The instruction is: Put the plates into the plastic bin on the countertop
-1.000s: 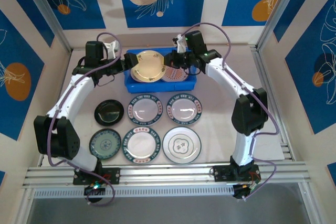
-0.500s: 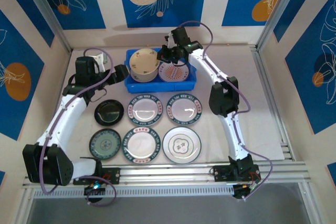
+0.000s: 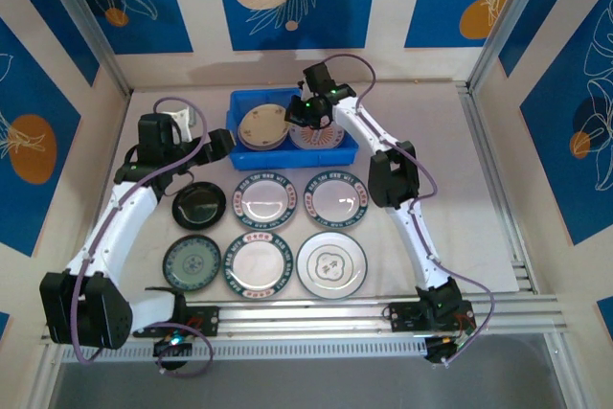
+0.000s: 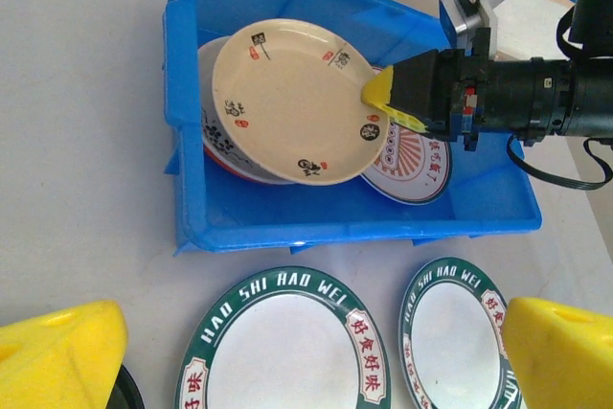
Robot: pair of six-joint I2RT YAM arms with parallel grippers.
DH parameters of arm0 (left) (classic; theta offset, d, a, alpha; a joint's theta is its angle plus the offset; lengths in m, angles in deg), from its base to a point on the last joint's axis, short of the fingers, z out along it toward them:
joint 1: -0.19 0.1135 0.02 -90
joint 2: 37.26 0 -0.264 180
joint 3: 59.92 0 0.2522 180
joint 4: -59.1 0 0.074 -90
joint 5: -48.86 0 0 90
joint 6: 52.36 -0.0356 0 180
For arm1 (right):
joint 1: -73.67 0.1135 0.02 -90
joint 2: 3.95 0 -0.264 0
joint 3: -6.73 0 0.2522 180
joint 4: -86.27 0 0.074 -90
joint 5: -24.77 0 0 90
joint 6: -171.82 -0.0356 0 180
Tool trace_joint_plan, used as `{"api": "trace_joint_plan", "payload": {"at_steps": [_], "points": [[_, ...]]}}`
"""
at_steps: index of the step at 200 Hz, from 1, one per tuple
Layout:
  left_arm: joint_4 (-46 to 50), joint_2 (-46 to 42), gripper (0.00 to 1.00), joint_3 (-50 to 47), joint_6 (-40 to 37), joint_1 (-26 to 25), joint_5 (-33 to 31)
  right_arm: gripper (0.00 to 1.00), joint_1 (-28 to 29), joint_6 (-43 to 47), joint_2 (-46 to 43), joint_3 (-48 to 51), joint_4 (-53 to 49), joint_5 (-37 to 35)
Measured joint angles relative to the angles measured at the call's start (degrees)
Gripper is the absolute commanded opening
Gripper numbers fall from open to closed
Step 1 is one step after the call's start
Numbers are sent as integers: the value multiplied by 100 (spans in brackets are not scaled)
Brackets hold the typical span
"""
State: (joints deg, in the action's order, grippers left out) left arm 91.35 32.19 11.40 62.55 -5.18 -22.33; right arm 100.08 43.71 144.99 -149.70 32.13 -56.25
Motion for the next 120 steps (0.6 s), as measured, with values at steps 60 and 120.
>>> {"api": "trace_joint_plan", "payload": {"at_steps": [60, 120], "points": [[-2, 103, 100, -24, 0, 37, 7, 0, 42, -103, 282, -341, 57, -107], [-2, 221, 100, -26, -2, 87, 17, 16, 153, -81, 570, -522, 98, -308]]}}
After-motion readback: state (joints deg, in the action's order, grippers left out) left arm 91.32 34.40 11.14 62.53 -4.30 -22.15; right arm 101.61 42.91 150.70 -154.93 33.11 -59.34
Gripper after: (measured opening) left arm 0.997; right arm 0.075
